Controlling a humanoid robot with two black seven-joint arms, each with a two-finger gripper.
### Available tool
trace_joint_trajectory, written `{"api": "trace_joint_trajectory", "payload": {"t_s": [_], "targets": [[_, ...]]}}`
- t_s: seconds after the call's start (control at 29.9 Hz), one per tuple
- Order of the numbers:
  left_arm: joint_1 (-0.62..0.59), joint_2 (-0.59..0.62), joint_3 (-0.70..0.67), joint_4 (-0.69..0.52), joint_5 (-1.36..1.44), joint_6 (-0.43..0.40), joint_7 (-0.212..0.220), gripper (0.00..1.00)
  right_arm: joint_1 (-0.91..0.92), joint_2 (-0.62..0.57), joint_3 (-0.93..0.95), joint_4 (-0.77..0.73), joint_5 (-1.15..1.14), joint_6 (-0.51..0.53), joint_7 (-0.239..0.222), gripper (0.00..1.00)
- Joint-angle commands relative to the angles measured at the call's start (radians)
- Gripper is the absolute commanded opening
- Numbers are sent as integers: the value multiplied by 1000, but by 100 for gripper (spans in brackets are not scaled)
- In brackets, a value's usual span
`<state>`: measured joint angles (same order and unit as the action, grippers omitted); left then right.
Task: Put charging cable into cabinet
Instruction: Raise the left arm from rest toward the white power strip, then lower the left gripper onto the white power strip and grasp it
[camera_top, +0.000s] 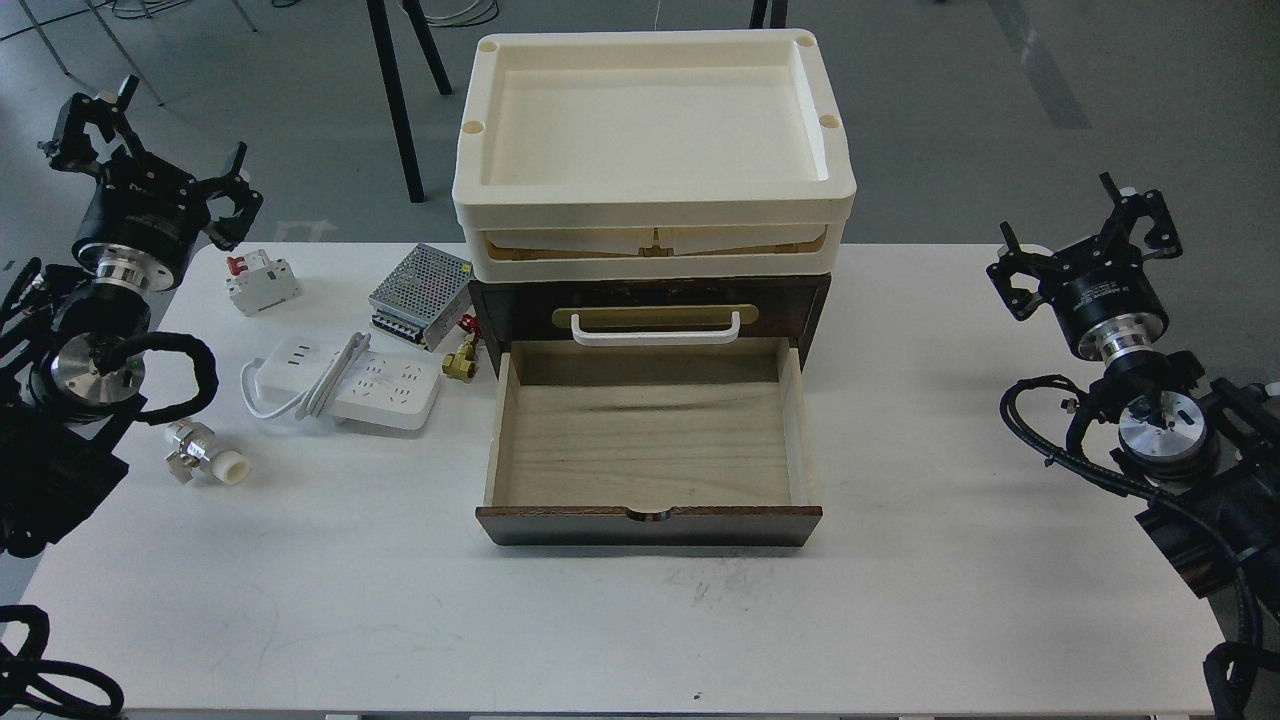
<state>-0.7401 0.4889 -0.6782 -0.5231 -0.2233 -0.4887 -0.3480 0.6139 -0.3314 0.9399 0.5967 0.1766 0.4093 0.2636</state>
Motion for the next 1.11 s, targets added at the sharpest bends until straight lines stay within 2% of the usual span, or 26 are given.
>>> {"api": "trace_joint_trajectory", "payload": {"t_s": [0.0, 0.2, 0.27, 0.5, 0.67, 0.8, 0.87, 1.07], "targets": [[1, 2, 0, 0, -1, 0, 4, 100, 0, 0, -3, 2, 0, 2, 3, 100], [-2, 23, -11, -8, -1, 0, -5, 100, -2, 2, -6, 2, -2, 2, 3, 100], [-2, 56, -21, -43, -1, 0, -3, 100, -2, 0, -6, 2, -2, 0, 5, 100], [-12, 284, 11, -397, 57, 10, 11, 100, -3, 3, 0, 0, -2, -7, 6, 100], [-19, 439, 5, -708, 410, 99, 4, 99, -3, 5, 0, -2, -2, -7, 8, 100], [-9, 554, 17, -978, 724, 283, 4, 99, -5, 5, 0, -2, -2, -6, 8, 100], [1, 599, 40, -1029, 897, 314, 4, 99, -5, 5, -3, -2, -2, -6, 8, 100], [5, 605, 162, -999, 1528, 329, 3, 99, -6, 6, -3, -2, -2, -7, 8, 100]]}}
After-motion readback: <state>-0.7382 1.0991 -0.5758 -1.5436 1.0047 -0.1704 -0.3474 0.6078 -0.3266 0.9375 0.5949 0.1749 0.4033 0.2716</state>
